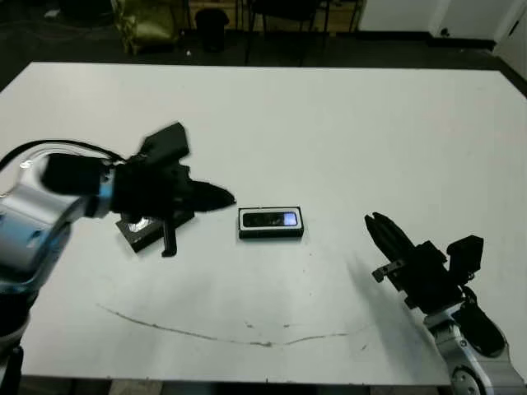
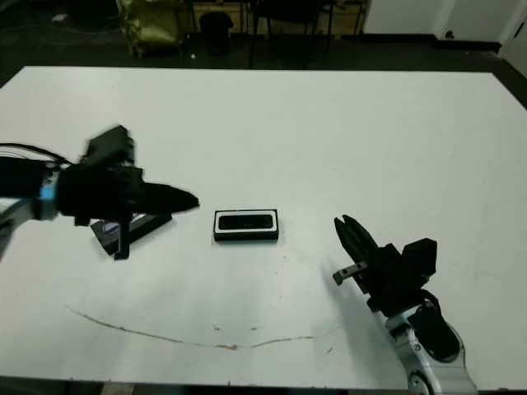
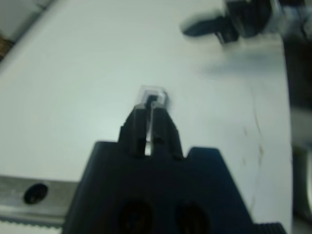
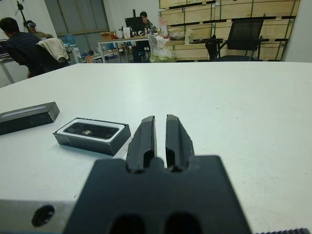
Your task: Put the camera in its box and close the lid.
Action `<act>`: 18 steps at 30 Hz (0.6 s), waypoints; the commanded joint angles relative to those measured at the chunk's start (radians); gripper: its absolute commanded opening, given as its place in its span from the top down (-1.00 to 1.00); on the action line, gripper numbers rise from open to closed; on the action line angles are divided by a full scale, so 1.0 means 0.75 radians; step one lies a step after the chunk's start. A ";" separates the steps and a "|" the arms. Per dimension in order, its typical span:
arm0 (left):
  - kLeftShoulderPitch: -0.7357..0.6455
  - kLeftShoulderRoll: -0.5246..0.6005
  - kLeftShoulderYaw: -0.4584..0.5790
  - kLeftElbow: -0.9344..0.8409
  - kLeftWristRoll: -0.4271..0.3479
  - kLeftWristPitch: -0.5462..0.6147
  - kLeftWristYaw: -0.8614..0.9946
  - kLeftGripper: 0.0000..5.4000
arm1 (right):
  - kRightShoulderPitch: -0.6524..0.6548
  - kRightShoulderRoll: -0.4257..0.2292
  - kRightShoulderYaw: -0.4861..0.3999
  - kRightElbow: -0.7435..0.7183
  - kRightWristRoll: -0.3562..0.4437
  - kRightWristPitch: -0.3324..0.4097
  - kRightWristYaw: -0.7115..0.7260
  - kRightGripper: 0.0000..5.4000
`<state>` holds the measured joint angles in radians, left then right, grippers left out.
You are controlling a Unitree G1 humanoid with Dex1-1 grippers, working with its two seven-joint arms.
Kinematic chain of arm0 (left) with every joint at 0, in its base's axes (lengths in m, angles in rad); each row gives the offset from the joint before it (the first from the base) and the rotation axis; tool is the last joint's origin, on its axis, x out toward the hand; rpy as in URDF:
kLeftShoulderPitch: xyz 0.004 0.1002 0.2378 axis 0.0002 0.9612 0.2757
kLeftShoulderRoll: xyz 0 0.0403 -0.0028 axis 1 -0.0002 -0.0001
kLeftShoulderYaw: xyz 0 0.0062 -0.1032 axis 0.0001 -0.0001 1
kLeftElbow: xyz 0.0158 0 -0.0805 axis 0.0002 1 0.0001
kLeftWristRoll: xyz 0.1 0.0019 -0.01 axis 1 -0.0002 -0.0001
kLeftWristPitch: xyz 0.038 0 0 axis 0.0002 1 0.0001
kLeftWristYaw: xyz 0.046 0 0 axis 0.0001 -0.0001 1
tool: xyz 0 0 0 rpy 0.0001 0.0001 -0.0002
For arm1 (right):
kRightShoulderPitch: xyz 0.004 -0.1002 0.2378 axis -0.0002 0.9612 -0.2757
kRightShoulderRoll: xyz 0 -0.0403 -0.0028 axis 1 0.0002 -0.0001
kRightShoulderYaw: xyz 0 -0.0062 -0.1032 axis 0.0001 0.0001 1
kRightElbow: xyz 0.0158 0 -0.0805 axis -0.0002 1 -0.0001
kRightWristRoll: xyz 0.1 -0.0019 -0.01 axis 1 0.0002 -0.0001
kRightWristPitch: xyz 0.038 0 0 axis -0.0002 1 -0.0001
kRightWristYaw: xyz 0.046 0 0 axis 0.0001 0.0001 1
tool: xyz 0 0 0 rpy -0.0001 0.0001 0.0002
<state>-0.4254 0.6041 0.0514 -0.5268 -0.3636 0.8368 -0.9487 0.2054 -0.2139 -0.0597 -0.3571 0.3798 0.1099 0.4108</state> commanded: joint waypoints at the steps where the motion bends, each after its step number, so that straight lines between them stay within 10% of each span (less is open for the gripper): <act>1: 0.161 -0.075 0.147 -0.038 0.002 -0.060 0.194 1.00 | 0.016 -0.007 -0.006 -0.004 -0.003 0.031 -0.017 0.99; 9: 0.488 -0.189 0.361 -0.023 -0.008 -0.290 0.465 0.97 | 0.017 0.004 0.000 -0.011 -0.005 0.032 -0.032 1.00; 18: 0.726 -0.238 0.318 0.126 0.040 -0.571 0.497 0.24 | 0.028 -0.004 -0.018 0.005 0.012 0.022 -0.019 1.00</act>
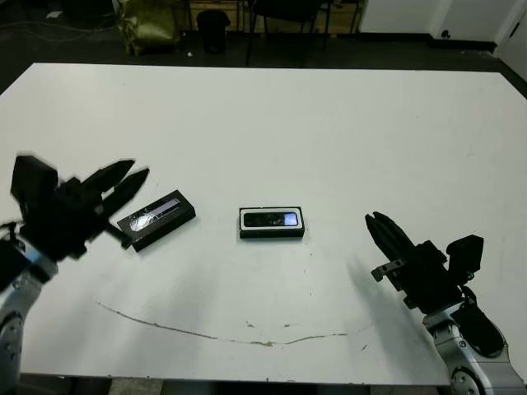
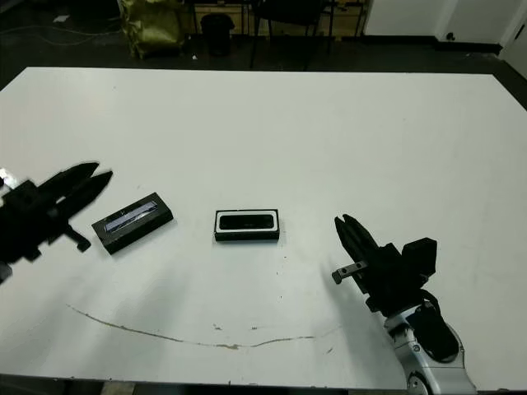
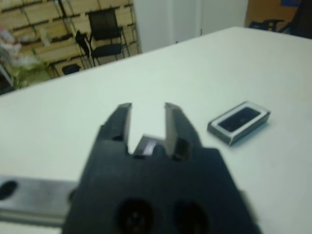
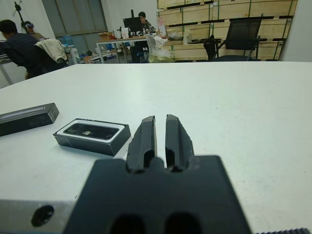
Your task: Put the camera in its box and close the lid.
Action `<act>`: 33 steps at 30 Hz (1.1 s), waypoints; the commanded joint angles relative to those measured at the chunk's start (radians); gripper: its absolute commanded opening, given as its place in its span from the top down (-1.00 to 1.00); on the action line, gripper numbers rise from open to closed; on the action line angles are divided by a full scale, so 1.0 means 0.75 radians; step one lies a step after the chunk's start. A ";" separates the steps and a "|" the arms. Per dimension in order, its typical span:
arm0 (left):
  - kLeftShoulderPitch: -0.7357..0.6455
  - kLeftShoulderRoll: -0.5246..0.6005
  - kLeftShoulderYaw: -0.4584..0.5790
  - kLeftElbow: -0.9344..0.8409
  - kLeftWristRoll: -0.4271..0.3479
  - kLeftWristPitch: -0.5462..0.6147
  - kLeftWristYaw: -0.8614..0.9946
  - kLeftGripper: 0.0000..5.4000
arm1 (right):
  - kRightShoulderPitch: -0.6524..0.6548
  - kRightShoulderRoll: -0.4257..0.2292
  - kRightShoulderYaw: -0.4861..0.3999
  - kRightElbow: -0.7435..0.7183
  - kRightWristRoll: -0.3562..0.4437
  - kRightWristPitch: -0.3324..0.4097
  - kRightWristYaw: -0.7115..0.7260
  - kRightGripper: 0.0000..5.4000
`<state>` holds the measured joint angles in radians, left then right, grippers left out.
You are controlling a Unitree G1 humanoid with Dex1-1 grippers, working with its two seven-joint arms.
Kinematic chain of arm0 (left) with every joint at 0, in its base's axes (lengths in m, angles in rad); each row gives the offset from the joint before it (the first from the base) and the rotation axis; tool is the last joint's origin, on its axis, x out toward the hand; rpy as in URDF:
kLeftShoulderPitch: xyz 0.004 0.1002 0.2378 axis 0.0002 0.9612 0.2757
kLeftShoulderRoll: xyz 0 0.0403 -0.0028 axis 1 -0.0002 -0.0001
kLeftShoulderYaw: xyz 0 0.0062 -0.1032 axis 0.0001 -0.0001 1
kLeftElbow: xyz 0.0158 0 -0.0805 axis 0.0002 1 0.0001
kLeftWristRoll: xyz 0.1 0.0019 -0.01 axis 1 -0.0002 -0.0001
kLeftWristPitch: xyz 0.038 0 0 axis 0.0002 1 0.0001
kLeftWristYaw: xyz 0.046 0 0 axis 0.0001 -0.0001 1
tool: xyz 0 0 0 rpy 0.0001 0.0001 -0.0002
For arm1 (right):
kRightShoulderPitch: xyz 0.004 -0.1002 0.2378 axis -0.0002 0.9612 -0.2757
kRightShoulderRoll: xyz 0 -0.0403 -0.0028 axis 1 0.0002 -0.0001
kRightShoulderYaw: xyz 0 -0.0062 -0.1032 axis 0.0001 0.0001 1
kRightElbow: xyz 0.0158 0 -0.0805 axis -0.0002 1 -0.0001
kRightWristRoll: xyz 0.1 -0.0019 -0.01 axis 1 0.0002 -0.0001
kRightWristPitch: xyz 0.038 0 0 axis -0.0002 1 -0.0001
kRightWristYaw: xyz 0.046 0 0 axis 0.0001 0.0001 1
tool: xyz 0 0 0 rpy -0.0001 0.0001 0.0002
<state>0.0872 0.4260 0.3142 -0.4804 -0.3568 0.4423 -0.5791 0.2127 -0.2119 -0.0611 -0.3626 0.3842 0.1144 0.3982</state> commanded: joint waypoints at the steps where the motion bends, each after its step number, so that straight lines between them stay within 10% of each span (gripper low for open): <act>1: 0.050 0.003 -0.042 0.076 0.037 -0.062 0.007 0.15 | 0.019 -0.009 -0.017 0.009 0.003 0.022 -0.007 1.00; 14: 0.018 0.163 -0.135 0.205 0.125 -0.215 -0.085 -1.00 | 0.014 -0.006 -0.019 0.044 0.014 -0.008 0.026 1.00; 33: -0.409 0.394 -0.177 1.032 -0.073 -0.382 -0.818 -1.00 | 0.017 0.001 0.000 0.104 -0.015 -0.075 0.051 1.00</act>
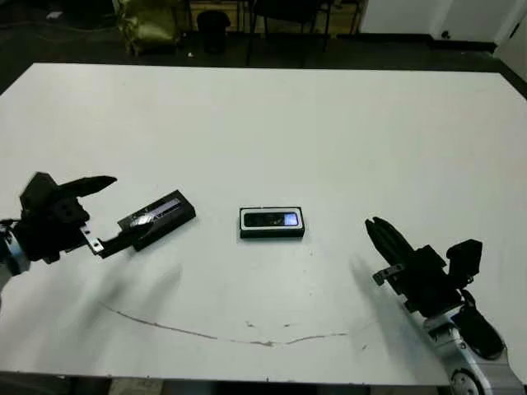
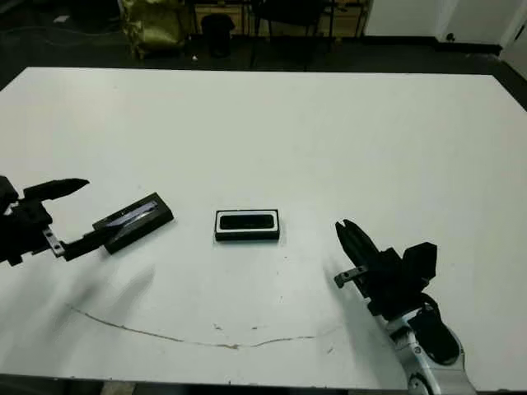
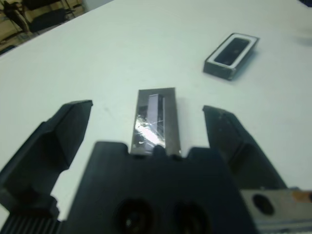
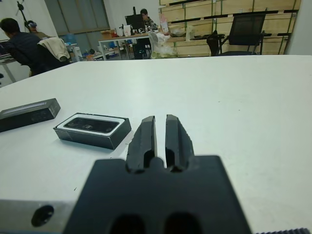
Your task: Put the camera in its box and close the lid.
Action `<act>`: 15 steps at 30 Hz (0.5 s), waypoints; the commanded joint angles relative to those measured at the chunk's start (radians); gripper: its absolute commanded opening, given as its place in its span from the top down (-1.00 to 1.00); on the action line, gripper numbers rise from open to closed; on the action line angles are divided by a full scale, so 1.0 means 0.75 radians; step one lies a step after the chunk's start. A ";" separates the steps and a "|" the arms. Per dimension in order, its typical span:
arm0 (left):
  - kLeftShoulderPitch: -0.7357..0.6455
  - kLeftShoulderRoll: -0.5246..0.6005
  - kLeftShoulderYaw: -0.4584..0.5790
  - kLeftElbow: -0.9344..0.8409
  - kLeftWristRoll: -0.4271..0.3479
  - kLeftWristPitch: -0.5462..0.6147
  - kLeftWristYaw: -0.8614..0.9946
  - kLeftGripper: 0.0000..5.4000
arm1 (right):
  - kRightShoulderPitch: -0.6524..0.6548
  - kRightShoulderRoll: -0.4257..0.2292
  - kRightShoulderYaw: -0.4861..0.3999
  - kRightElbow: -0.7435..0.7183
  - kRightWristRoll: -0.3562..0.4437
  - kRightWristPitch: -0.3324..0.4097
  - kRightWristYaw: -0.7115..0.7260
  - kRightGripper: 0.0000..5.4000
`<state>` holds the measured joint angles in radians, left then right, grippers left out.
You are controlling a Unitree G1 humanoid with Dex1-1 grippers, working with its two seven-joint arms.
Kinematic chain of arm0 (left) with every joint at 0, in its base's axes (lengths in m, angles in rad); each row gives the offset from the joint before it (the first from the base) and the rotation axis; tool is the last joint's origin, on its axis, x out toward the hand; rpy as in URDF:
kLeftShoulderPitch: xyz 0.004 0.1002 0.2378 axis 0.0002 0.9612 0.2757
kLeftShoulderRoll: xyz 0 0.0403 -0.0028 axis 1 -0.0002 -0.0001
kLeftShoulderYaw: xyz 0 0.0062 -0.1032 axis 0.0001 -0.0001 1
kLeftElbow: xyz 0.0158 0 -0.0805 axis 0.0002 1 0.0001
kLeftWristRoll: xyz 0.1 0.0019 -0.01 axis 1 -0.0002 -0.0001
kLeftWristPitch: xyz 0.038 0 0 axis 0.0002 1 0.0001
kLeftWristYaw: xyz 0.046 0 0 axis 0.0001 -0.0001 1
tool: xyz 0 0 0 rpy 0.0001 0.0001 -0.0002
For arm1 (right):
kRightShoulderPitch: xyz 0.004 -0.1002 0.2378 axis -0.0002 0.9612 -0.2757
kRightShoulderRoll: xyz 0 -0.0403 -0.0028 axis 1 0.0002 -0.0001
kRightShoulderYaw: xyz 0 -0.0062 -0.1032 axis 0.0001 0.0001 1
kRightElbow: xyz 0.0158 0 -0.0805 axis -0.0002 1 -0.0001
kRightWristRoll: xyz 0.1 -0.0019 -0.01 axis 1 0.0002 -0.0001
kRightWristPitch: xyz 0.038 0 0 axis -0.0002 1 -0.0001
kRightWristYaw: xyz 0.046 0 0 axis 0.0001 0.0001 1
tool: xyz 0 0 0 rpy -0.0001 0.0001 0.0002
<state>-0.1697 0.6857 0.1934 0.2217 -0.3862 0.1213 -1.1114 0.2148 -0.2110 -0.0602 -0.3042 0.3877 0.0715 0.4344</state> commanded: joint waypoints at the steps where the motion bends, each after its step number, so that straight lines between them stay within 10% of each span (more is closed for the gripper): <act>1: -0.099 0.045 -0.017 0.159 -0.041 0.005 -0.170 -1.00 | 0.014 -0.001 0.002 0.025 -0.027 -0.022 0.002 1.00; 15: -0.223 0.043 -0.061 0.324 -0.023 0.006 -0.336 -1.00 | 0.010 0.004 0.001 0.042 -0.012 -0.021 0.009 1.00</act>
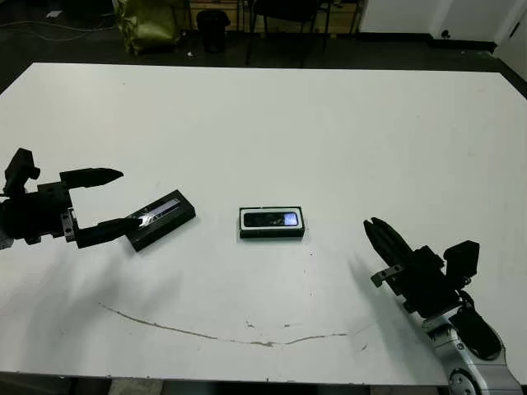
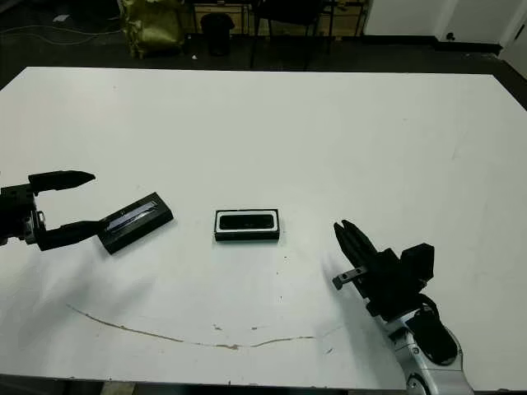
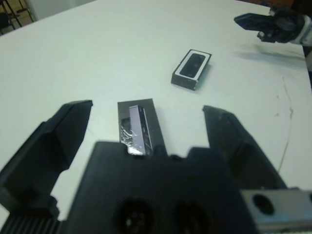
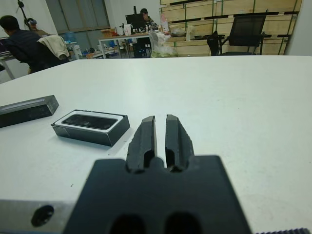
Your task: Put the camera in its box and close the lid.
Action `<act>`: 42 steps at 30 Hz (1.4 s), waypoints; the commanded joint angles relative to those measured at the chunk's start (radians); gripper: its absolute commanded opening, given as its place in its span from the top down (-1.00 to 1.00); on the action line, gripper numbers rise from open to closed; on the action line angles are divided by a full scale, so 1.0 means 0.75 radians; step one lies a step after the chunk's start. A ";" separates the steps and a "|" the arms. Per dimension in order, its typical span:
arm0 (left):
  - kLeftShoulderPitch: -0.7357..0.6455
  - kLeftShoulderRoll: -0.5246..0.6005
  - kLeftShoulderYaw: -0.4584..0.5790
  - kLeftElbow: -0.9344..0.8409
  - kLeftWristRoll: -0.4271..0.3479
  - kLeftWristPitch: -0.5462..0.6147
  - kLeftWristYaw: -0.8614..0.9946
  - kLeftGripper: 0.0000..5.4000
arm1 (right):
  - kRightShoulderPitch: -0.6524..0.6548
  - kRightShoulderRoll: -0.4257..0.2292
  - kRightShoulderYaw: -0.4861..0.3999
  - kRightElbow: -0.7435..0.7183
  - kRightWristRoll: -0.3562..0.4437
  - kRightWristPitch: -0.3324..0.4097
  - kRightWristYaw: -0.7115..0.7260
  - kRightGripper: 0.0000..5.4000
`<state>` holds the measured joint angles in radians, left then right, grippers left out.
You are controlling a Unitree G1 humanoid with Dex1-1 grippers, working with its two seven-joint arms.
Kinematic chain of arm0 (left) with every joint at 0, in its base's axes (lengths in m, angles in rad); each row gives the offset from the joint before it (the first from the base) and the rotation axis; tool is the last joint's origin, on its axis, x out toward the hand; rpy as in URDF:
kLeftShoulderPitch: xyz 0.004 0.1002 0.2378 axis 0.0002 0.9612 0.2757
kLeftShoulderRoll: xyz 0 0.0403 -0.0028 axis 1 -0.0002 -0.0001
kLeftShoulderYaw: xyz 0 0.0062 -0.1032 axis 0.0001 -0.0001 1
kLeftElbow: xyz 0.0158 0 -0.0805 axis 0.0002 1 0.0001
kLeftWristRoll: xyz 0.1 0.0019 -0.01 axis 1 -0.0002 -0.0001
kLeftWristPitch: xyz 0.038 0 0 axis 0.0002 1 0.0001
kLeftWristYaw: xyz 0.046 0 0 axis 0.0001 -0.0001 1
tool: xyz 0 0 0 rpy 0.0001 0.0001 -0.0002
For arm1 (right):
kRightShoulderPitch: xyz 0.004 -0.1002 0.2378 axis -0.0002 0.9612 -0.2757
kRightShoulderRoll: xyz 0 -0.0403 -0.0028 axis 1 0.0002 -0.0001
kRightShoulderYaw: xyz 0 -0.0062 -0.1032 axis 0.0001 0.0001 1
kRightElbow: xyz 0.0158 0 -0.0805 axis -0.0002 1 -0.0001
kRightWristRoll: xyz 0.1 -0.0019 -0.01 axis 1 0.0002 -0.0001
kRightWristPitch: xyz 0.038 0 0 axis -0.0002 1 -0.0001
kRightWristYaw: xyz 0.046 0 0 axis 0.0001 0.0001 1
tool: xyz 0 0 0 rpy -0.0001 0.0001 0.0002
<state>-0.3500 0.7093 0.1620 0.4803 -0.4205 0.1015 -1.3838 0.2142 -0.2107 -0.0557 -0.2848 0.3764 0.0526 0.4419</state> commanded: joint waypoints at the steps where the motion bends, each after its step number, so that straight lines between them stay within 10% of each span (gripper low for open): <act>1: 0.021 0.008 -0.021 -0.024 0.025 0.032 0.031 -1.00 | 0.009 0.004 -0.006 0.022 0.002 -0.003 0.002 1.00; 42: 0.099 -0.120 -0.071 0.046 0.091 -0.139 0.252 -1.00 | 0.014 0.007 -0.008 0.032 0.019 0.000 0.006 1.00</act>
<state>-0.2572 0.6176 0.1238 0.4777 -0.3685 -0.0001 -1.1722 0.2150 -0.2016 -0.0576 -0.2751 0.3899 0.0457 0.4429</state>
